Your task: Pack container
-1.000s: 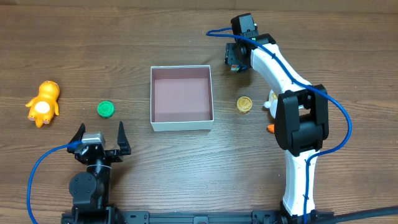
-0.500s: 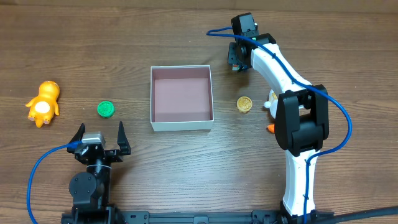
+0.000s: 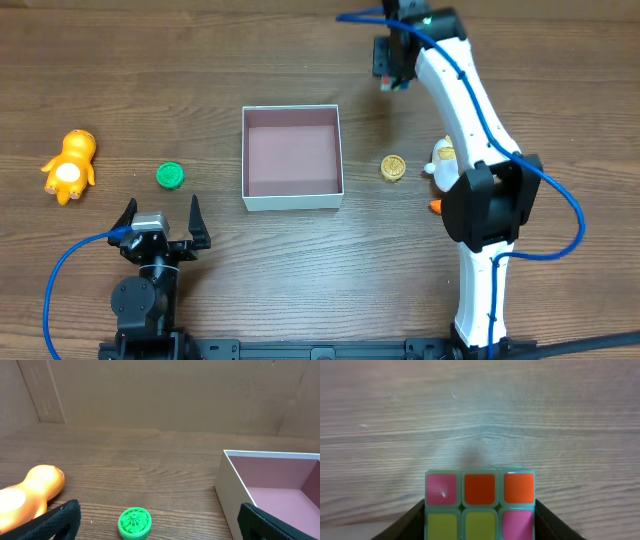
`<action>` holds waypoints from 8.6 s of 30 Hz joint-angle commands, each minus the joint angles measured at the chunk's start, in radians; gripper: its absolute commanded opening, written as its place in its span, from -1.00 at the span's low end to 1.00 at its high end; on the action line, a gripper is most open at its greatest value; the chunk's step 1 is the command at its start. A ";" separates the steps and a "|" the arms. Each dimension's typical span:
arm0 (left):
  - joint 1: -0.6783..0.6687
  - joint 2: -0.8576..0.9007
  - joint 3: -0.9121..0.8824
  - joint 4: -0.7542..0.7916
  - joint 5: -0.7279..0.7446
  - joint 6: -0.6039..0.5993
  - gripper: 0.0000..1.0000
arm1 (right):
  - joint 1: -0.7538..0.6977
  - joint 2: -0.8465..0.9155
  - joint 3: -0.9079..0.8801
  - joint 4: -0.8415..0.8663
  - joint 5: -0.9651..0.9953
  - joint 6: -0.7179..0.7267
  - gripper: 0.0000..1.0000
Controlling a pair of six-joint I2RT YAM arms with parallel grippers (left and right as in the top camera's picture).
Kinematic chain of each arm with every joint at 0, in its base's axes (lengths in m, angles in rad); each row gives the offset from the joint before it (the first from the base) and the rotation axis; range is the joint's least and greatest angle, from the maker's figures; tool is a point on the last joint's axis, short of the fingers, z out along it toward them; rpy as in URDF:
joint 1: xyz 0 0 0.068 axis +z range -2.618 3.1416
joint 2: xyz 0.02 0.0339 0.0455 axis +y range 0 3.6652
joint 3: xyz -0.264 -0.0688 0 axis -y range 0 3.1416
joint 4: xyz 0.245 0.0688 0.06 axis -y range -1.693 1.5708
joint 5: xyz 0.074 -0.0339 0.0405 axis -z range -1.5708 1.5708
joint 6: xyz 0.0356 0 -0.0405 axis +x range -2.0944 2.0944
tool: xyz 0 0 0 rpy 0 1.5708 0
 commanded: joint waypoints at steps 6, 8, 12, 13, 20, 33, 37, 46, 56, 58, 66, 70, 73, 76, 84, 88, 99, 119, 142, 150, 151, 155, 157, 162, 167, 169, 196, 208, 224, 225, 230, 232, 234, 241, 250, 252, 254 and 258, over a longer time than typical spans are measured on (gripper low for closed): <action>0.004 -0.010 -0.003 0.000 -0.006 0.022 1.00 | 0.087 -0.151 0.210 -0.224 -0.077 0.065 -0.51; 0.004 -0.010 -0.003 0.000 -0.006 0.022 1.00 | 0.107 -0.166 0.210 -0.261 -0.094 0.071 -0.52; 0.004 -0.010 -0.003 0.000 -0.006 0.022 1.00 | 0.152 -0.171 0.209 -0.344 -0.102 0.085 -0.52; 0.004 -0.010 -0.003 0.000 -0.006 0.022 1.00 | 0.164 -0.171 0.209 -0.369 -0.111 0.098 -0.53; 0.004 -0.010 -0.003 0.000 -0.006 0.022 1.00 | 0.234 -0.171 0.197 -0.426 -0.147 0.158 -0.57; 0.004 -0.010 -0.003 0.000 -0.006 0.022 1.00 | 0.332 -0.166 -0.019 -0.259 -0.151 0.242 -0.57; 0.004 -0.010 -0.003 0.000 -0.006 0.022 1.00 | 0.335 -0.166 -0.122 -0.170 -0.150 0.268 -0.57; 0.004 -0.010 -0.003 0.000 -0.006 0.022 1.00 | 0.335 -0.166 -0.311 -0.023 -0.150 0.294 -0.53; 0.004 -0.010 -0.003 0.000 -0.006 0.022 1.00 | 0.335 -0.166 -0.418 0.089 -0.120 0.323 -0.48; 0.004 -0.010 -0.003 0.000 -0.006 0.022 1.00 | 0.335 -0.166 -0.447 0.116 -0.120 0.322 -0.47; 0.004 -0.010 -0.003 0.000 -0.006 0.022 1.00 | 0.335 -0.166 -0.497 0.183 -0.102 0.322 -0.45; 0.004 -0.010 -0.003 0.000 -0.006 0.022 1.00 | 0.335 -0.166 -0.497 0.205 -0.070 0.319 -0.35; 0.004 -0.010 -0.003 0.000 -0.006 0.022 1.00 | 0.335 -0.166 -0.497 0.207 -0.048 0.319 -0.34; 0.004 -0.010 -0.003 0.000 -0.006 0.022 1.00 | 0.335 -0.166 -0.497 0.208 -0.022 0.315 -0.33; 0.004 -0.010 -0.003 0.000 -0.006 0.022 1.00 | 0.335 -0.166 -0.497 0.213 -0.014 0.315 -0.15; 0.004 -0.010 -0.003 0.000 -0.006 0.022 1.00 | 0.335 -0.166 -0.497 0.222 -0.014 0.315 -0.13; 0.004 -0.010 -0.003 0.000 -0.006 0.022 1.00 | 0.335 -0.166 -0.497 0.240 -0.013 0.315 -0.01; 0.004 -0.010 -0.003 0.000 -0.006 0.022 1.00 | 0.335 -0.166 -0.497 0.244 0.028 0.281 0.19; 0.004 -0.010 -0.003 0.000 -0.006 0.022 1.00 | 0.335 -0.166 -0.403 0.195 0.031 0.254 0.39; 0.004 -0.010 -0.003 0.000 -0.006 0.022 1.00 | 0.330 -0.166 -0.084 -0.055 0.035 0.211 0.63; 0.004 -0.010 -0.003 0.000 -0.006 0.022 1.00 | 0.327 -0.166 -0.051 -0.087 0.039 0.208 0.66; 0.004 -0.010 -0.003 0.000 -0.006 0.022 1.00 | 0.294 -0.167 0.077 -0.210 0.039 0.206 0.78; 0.004 -0.010 -0.003 0.000 -0.006 0.022 1.00 | 0.273 -0.167 0.125 -0.260 0.039 0.206 0.82; 0.004 -0.010 -0.003 0.000 -0.006 0.022 1.00 | 0.203 -0.167 0.221 -0.399 0.039 0.206 0.99; 0.004 -0.010 -0.003 0.000 -0.006 0.022 1.00 | 0.130 -0.182 0.243 -0.450 -0.024 0.168 1.00; 0.004 -0.010 -0.003 0.000 -0.006 0.022 1.00 | 0.111 -0.193 0.243 -0.450 -0.051 0.163 1.00; 0.004 -0.010 -0.003 0.000 -0.006 0.022 1.00 | -0.130 -0.563 -0.120 -0.433 -0.063 -0.008 1.00; 0.004 -0.010 -0.003 0.000 -0.006 0.022 1.00 | -0.132 -0.557 -0.137 -0.442 0.005 0.000 1.00; 0.004 -0.010 -0.003 0.000 -0.006 0.022 1.00 | -0.132 -0.557 -0.442 -0.404 0.005 0.003 1.00; 0.004 -0.010 -0.003 0.000 -0.006 0.022 1.00 | -0.132 -0.557 -0.454 -0.397 0.005 0.003 1.00; 0.004 -0.010 -0.003 0.000 -0.006 0.022 1.00 | -0.132 -0.557 -0.541 -0.314 0.005 0.003 1.00; 0.004 -0.010 -0.003 0.000 -0.006 0.022 1.00 | -0.132 -0.557 -0.575 -0.278 0.005 0.003 1.00; 0.004 -0.010 -0.003 0.000 -0.006 0.022 1.00 | -0.132 -0.557 -0.634 -0.220 0.005 0.003 1.00; 0.004 -0.010 -0.003 0.000 -0.006 0.022 1.00 | -0.132 -0.557 -0.774 -0.083 0.005 -0.001 1.00; 0.004 -0.010 -0.003 0.000 -0.006 0.022 1.00 | -0.161 -0.542 -0.875 0.016 -0.013 -0.067 1.00; 0.004 -0.010 -0.003 0.000 -0.006 0.022 1.00 | -0.189 -0.526 -0.875 0.011 -0.059 -0.109 1.00; 0.004 -0.010 -0.003 0.000 -0.006 0.022 1.00 | -0.227 -0.504 -0.875 0.011 -0.103 -0.134 1.00; 0.004 -0.010 -0.003 0.000 -0.006 0.022 1.00 | -0.282 -0.460 -0.875 0.025 -0.114 -0.139 1.00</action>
